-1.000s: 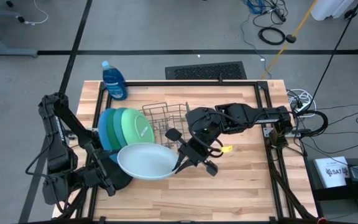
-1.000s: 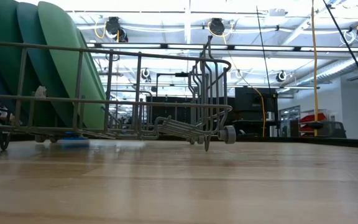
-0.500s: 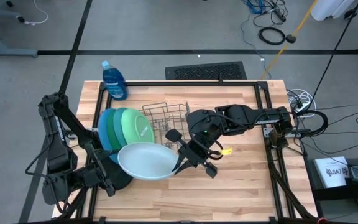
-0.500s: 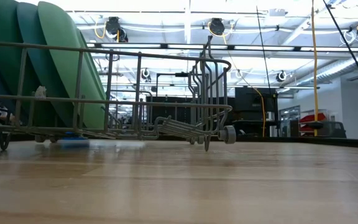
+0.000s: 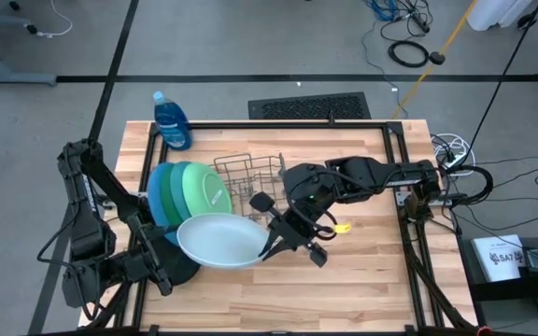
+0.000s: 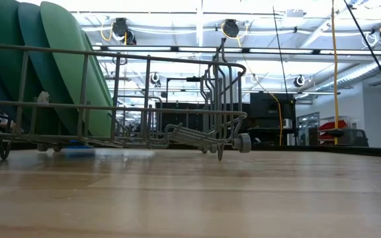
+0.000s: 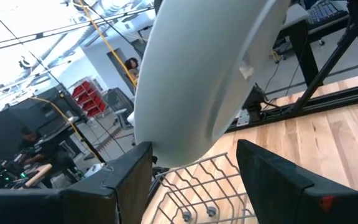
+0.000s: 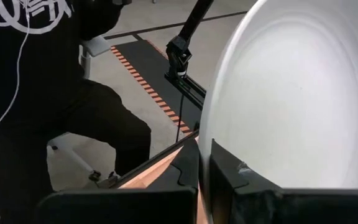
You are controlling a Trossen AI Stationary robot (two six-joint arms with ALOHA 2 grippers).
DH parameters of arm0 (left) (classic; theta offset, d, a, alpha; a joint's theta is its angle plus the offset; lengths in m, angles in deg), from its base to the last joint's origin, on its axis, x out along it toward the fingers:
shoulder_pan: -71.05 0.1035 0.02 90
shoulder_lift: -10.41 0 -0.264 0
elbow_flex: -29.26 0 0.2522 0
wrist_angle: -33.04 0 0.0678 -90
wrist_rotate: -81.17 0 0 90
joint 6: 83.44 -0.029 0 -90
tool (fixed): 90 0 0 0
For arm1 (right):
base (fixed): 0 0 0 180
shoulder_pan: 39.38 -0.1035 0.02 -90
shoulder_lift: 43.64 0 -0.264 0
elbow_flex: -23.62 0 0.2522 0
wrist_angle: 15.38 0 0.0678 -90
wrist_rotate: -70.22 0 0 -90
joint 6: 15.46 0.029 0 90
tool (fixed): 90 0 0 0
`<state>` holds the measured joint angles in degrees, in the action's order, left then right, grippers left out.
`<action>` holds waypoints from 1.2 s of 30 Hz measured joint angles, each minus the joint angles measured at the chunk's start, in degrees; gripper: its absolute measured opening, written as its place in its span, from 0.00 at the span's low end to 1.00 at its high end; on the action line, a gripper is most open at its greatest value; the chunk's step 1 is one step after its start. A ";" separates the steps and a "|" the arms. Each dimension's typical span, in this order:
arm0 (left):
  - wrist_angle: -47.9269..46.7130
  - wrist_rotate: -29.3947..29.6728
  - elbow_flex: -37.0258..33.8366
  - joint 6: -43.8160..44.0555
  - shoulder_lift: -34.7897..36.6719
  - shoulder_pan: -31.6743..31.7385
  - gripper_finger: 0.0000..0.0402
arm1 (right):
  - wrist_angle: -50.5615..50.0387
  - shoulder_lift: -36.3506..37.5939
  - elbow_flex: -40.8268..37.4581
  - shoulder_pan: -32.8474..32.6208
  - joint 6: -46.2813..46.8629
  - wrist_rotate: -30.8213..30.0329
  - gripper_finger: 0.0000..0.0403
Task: Sort dishes
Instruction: Put the gray plate into the gray dish rack
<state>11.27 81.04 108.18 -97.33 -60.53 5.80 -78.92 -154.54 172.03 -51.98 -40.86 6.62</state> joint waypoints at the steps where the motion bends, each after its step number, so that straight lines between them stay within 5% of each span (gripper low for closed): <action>1: 0.02 -0.05 0.00 -0.01 0.00 0.00 0.57 | 0.02 0.26 0.00 -0.18 -0.10 -0.18 0.01; 12: 0.17 -1.26 0.07 -0.12 -0.11 0.00 0.57 | -7.39 8.44 -0.06 2.46 -4.03 -6.17 0.01; 17: 0.28 -0.53 0.07 -0.03 0.03 0.90 0.57 | -19.41 10.82 0.02 8.41 -2.48 -5.44 0.01; 20: 1.04 -1.25 0.07 1.52 0.35 4.27 0.57 | -25.49 9.99 0.02 11.39 -3.46 0.89 0.01; 25: 1.68 -19.78 0.07 2.65 1.27 13.53 0.57 | -31.97 6.23 -0.02 14.49 -7.72 7.39 0.01; 30: 1.59 -26.78 0.07 2.85 4.45 21.71 0.57 | -35.87 4.30 -0.02 14.77 -11.73 10.24 0.01; 36: -0.59 -53.11 0.07 5.91 8.08 30.84 0.57 | -37.11 3.96 -0.02 14.84 -14.60 12.56 0.01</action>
<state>10.68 27.93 108.25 -91.42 -52.44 36.64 -116.03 -150.58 172.01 -37.14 -55.46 19.18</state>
